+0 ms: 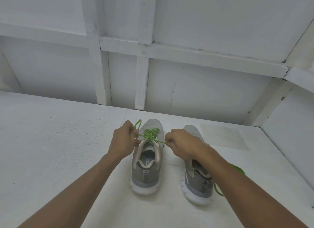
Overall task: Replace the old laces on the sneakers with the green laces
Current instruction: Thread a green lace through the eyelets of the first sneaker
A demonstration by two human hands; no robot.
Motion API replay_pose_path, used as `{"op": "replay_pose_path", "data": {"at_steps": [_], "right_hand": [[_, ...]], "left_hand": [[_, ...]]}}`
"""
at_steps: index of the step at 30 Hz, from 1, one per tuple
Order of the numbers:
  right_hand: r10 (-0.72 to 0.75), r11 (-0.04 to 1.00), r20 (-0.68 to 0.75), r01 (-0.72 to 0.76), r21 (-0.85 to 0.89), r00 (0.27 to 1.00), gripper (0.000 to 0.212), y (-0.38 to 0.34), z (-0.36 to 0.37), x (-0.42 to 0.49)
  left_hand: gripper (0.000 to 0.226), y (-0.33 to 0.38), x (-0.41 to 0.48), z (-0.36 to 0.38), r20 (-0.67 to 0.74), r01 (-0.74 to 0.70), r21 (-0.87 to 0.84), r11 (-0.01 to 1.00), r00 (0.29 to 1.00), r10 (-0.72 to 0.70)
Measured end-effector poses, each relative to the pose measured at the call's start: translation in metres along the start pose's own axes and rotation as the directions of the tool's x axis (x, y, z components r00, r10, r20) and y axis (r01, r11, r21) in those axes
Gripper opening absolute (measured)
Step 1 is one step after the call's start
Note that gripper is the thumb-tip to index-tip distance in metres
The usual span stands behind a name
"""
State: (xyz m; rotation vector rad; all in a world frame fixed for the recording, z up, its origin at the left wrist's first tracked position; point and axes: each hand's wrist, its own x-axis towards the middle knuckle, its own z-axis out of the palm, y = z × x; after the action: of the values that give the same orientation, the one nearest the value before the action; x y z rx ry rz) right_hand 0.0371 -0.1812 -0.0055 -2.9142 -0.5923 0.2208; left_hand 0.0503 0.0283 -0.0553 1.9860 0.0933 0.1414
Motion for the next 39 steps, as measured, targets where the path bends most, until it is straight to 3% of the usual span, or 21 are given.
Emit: {"op": "replay_pose_path", "data": {"at_steps": [2,4,6,8,11,15,17,19,21,24,26,30,36,39], "right_hand": [[0.048,0.976,0.091,-0.066,0.208,0.995,0.016,0.001,-0.009,-0.001],[0.067,0.874,0.118,-0.115,0.472,0.991,0.016,0.002,-0.013,-0.002],[0.059,0.640,0.104,-0.118,0.760,0.993,0.015,0.000,-0.010,0.002],[0.065,0.319,0.066,-0.084,0.944,0.996,0.011,-0.006,-0.003,0.008],[0.105,-0.046,0.013,-0.008,0.999,0.994,0.011,-0.018,0.009,0.017],[0.230,-0.278,-0.040,0.105,0.955,0.972,0.011,-0.034,0.023,0.027],[0.333,-0.269,-0.041,0.136,0.954,0.942,0.007,-0.041,0.027,0.030],[0.424,-0.164,-0.039,0.119,0.979,0.905,0.006,-0.045,0.031,0.034],[0.467,0.037,-0.067,0.056,0.998,0.882,0.007,-0.049,0.035,0.037],[0.410,0.353,-0.144,-0.010,0.936,0.901,0.016,-0.051,0.032,0.037],[0.371,0.459,-0.162,-0.028,0.888,0.914,0.016,-0.052,0.025,0.033],[0.413,0.428,-0.157,-0.039,0.903,0.897,0.013,-0.051,0.021,0.029],[0.439,0.220,-0.038,-0.067,0.973,0.897,0.021,-0.049,0.022,0.032],[0.433,0.228,-0.036,-0.071,0.971,0.901,0.023,-0.049,0.022,0.033]], "left_hand": [[0.014,-0.001,0.001,-0.001,-0.001,-0.003,0.009,1.000,1.000,0.003],[0.015,-0.004,0.001,0.000,-0.006,-0.010,0.015,1.000,1.000,0.010],[0.016,-0.006,0.000,0.000,-0.015,-0.019,0.024,1.000,1.000,0.019],[0.017,-0.008,0.000,0.000,-0.024,-0.019,0.024,1.000,1.000,0.019],[0.016,-0.007,0.000,0.000,-0.029,-0.020,0.012,1.000,0.999,0.020],[0.015,-0.005,0.000,-0.003,-0.021,-0.005,-0.037,0.999,1.000,0.004],[0.013,-0.003,0.001,-0.007,-0.037,-0.010,-0.093,0.996,0.999,0.006],[0.012,0.003,0.004,-0.012,-0.082,-0.071,-0.085,0.994,0.995,0.064],[0.013,0.014,0.009,-0.015,-0.090,-0.145,-0.046,0.988,0.986,0.140],[0.011,0.031,0.018,-0.018,-0.020,-0.256,0.006,0.967,0.966,0.256],[0.013,0.038,0.026,-0.019,0.048,-0.321,0.072,0.944,0.947,0.318],[0.013,0.045,0.034,-0.018,0.187,-0.361,0.106,0.927,0.922,0.338],[0.013,0.032,0.037,-0.028,0.351,-0.402,0.202,0.893,0.881,0.317],[0.013,0.029,0.036,-0.027,0.359,-0.442,0.211,0.872,0.865,0.352]]}}
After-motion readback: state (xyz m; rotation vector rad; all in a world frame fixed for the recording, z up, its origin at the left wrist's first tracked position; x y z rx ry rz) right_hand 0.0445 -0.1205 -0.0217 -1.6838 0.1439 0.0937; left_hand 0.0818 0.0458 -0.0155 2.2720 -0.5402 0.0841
